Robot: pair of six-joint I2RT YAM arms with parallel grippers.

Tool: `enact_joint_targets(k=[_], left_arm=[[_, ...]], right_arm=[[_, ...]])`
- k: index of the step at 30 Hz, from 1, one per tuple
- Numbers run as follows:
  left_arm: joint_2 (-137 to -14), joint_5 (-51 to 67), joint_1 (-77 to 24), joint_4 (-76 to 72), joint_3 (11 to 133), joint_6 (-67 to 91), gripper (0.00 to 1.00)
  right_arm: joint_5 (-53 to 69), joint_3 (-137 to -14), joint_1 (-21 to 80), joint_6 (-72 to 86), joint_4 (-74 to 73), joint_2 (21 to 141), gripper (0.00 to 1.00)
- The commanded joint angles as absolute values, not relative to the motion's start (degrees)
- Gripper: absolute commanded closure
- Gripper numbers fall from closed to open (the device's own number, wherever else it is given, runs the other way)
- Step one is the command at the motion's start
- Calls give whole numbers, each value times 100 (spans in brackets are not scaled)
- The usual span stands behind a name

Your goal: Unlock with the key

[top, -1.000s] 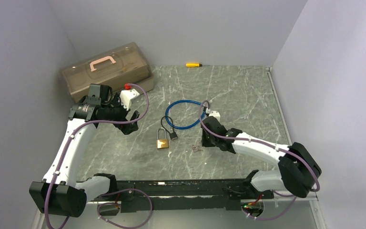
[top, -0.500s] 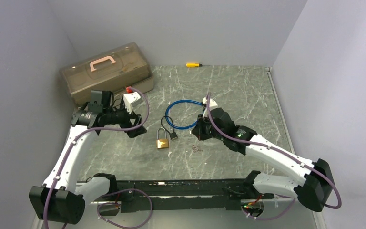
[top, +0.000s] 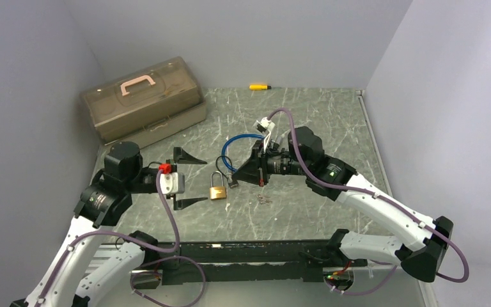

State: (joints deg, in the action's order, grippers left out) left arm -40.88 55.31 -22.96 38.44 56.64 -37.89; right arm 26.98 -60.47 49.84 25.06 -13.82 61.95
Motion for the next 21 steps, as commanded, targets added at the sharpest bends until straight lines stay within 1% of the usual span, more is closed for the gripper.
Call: enact_joint_targets(k=[1, 5, 11, 15, 21], left_arm=[[-4053, 5320, -2809, 2968, 5490, -3619, 1], [-3741, 4830, -3290, 2600, 5131, -3691, 1], [-3843, 4659, -3388, 1938, 5136, -2867, 1], [-4033, 4759, -3425, 1994, 5341, -2568, 18], [-4272, 5125, -3561, 2344, 5631, -2415, 53]], right_arm=[[3931, -6543, 5009, 2423, -830, 6289, 100], [4422, -6727, 5022, 2510, -619, 6400, 100], [4667, -6982, 5042, 2486, -527, 6548, 100], [4616, -7174, 5136, 2306, -760, 6709, 100], [4487, -7321, 5204, 2193, -810, 6901, 100]])
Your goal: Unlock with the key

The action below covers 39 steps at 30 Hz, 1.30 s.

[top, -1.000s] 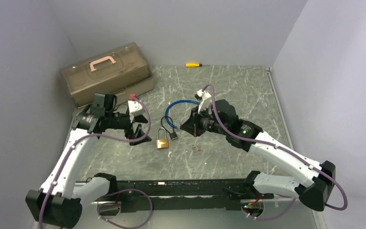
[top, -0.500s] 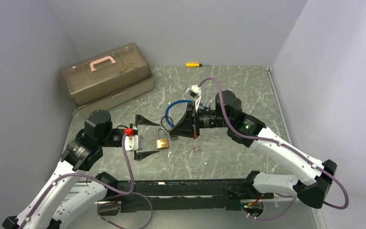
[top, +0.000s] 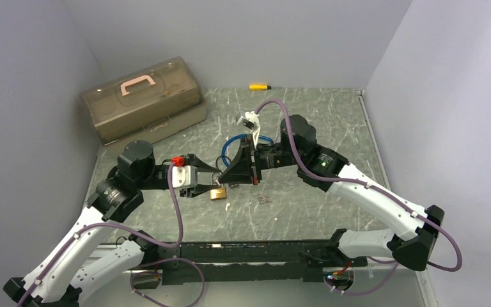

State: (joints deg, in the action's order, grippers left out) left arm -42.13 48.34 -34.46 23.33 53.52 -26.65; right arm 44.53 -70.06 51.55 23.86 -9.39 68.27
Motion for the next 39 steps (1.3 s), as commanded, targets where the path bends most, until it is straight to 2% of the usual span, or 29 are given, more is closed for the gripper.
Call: enact_joint_targets(k=[1, 4, 11, 23, 27, 28, 30, 32, 35, 39], left_arm=[[-4259, 5147, -3593, 2390, 5646, -2455, 60], [-4217, 5113, -3683, 2590, 5721, -2600, 76], [-4074, 4911, -3696, 2924, 5785, -2893, 90], [-4056, 4864, -3699, 3503, 5947, -3291, 84], [-4052, 4714, -3702, 3568, 5974, -3407, 90], [-4045, 4673, -3696, 3574, 5969, -3463, 92], [-4031, 4516, -3695, 3556, 5968, -3654, 96], [-4007, 4281, -3705, 3541, 5951, -4061, 100], [-3954, 3935, -3709, 3471, 5926, -4871, 100], [-3622, 3644, -3845, 3148, 5599, -6689, 100]], right_arm=[[4457, -7336, 5203, 2182, -824, 6917, 100], [4351, -7333, 5209, 2158, -826, 6912, 100], [4197, -7281, 5209, 2056, -1057, 6842, 100], [4148, -7483, 5214, 1833, -1607, 6793, 100], [4174, -7549, 5203, 1737, -1752, 6790, 100], [4176, -7545, 5212, 1732, -1763, 6787, 98], [4124, -7550, 5204, 1733, -1802, 6794, 78], [4039, -7539, 5205, 1731, -1840, 6764, 63], [3847, -7504, 5195, 1733, -1853, 6683, 48], [3604, -7430, 5190, 1958, -1599, 6655, 35]])
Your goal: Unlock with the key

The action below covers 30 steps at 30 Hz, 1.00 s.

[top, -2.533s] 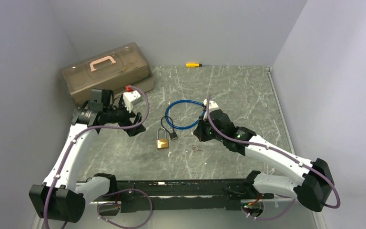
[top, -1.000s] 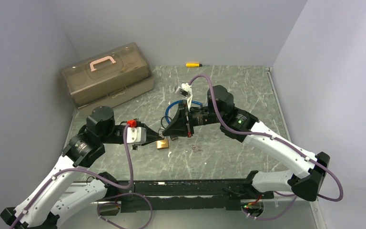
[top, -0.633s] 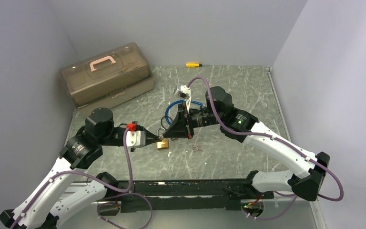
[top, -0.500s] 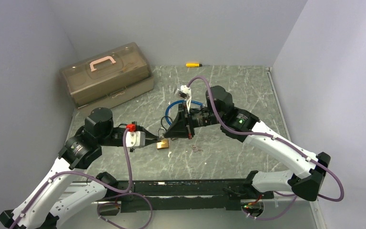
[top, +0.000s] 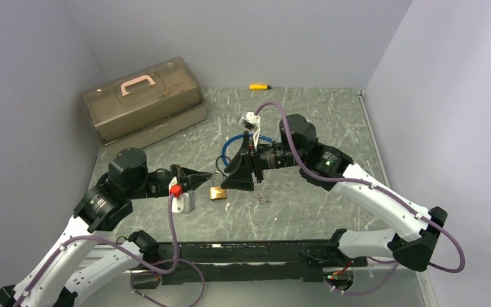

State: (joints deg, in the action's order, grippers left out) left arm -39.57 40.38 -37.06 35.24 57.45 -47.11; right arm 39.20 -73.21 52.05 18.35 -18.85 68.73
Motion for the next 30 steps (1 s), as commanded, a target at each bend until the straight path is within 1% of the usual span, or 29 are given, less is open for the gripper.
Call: enact_joint_targets(k=[1, 4, 6, 8, 12, 15, 19, 26, 30], left_arm=[[-3503, 3549, -3914, 3003, 5455, -7081, 100], [-3206, 3301, -4134, 2682, 5036, -8347, 100], [-2977, 3186, -4241, 2375, 4661, -9168, 100], [-2717, 3126, -4308, 1980, 4152, -9965, 100], [-2317, 3194, -4328, 1023, 3345, -11258, 100], [-2238, 3208, -4329, 384, 2933, -11798, 100], [-2291, 3118, -4328, -196, 2724, -12077, 100], [-2419, 3111, -4340, -382, 2715, -12322, 100], [-2471, 3114, -4364, -411, 2736, -12365, 100]], right_arm=[[3569, -7423, 5187, 2020, -1531, 6689, 32], [3564, -7222, 5186, 2343, -1072, 6742, 16], [3570, -6990, 5186, 2646, -668, 6713, 14], [3556, -6835, 5166, 2874, -417, 6722, 15], [3748, -6577, 5054, 3323, -47, 6798, 19], [3939, -6358, 4926, 3644, 363, 6799, 24], [4096, -6124, 4757, 3839, 491, 6815, 28], [4010, -5932, 4718, 3822, 488, 6909, 40], [4127, -5961, 4724, 3925, 695, 7049, 44]])
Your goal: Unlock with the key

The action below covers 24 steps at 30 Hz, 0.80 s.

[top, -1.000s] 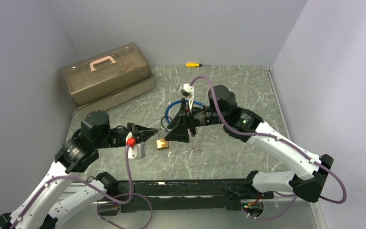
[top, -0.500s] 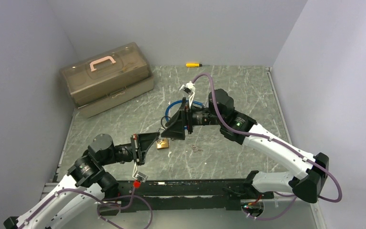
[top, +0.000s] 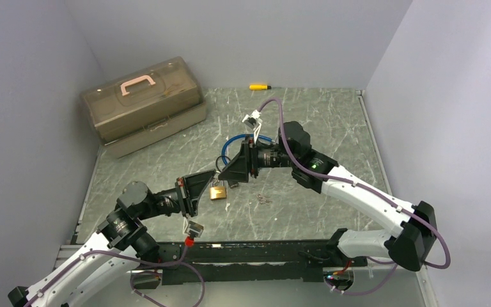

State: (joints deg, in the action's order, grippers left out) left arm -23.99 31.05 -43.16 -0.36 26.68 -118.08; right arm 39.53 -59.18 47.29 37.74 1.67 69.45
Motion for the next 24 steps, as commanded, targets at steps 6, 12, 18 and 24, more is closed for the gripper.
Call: enact_joint_targets(k=[6, 12, 18, 24], left_arm=[[-2555, 2960, -4403, -416, 2802, -12368, 100], [-2642, 2829, -4429, -495, 2826, -12360, 100], [-2693, 2805, -4431, -545, 2832, -12390, 100], [-2678, 2762, -4445, -489, 2830, -12398, 97]], right_arm=[[4456, -5851, 4722, 4229, 1323, 7183, 54], [5075, -5645, 4725, 4551, 2056, 7296, 70], [5228, -5585, 4708, 4488, 2081, 7283, 97], [5065, -5603, 4603, 4519, 2081, 7169, 100]])
